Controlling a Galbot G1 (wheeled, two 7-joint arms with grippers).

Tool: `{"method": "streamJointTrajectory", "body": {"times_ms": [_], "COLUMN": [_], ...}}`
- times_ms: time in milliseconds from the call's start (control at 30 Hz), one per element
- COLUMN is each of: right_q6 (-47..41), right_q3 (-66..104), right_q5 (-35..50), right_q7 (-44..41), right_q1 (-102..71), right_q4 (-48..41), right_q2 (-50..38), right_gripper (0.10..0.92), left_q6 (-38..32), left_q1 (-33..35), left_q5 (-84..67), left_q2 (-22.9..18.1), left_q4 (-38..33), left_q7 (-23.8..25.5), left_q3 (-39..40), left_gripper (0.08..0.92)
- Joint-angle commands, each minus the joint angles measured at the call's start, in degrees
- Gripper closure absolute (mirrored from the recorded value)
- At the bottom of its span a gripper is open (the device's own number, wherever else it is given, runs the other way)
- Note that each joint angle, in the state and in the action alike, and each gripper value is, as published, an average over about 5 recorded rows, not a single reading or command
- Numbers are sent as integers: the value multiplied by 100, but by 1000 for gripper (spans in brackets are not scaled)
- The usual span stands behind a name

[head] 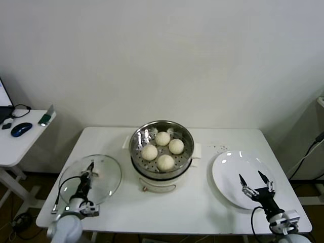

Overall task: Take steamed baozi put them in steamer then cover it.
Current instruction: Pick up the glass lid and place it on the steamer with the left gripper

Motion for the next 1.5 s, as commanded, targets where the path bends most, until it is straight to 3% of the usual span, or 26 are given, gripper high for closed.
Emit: {"method": "streamJointTrajectory", "body": {"times_ms": [33, 433, 633, 767, 900, 1067, 1300, 1500], "right_q6": [-4, -80, -99, -106, -127, -139, -122, -92], "right_q3": [-33, -285, -434, -543, -679, -739, -687, -550], "right_q5": [-49, -46, -73, -138, -205, -227, -264, -274], "right_q7": [24, 49, 60, 80, 128, 138, 138, 139], "right_q1": [100, 607, 803, 960, 1113, 1249, 1272, 1177], "right_q4": [-59, -302, -430, -540, -626, -706, -801, -788], "right_q2": [-96, -482, -558, -539, -535, -555, -582, -582], "right_gripper": [203, 203, 203, 203, 203, 203, 203, 203], "left_q6": [551, 2540, 2967, 3263, 3659, 3956, 4097, 4153], "left_q1": [676, 1406, 1164, 564, -420, -1405, -2292, -2711], "left_q5": [-359, -398, -517, -520, -427, -79, 393, 542], "left_q2": [163, 962, 1582, 1705, 1515, 916, 80, -382], "left_q4": [-1508, -3706, -3957, -3903, -3737, -3336, -2626, -2056], "left_q7": [59, 279, 448, 744, 1195, 1841, 2443, 2568], "left_q3": [-64, -24, 260, 924, 2019, 3054, 3892, 4299], "left_gripper": [849, 849, 849, 849, 849, 849, 849, 849]}}
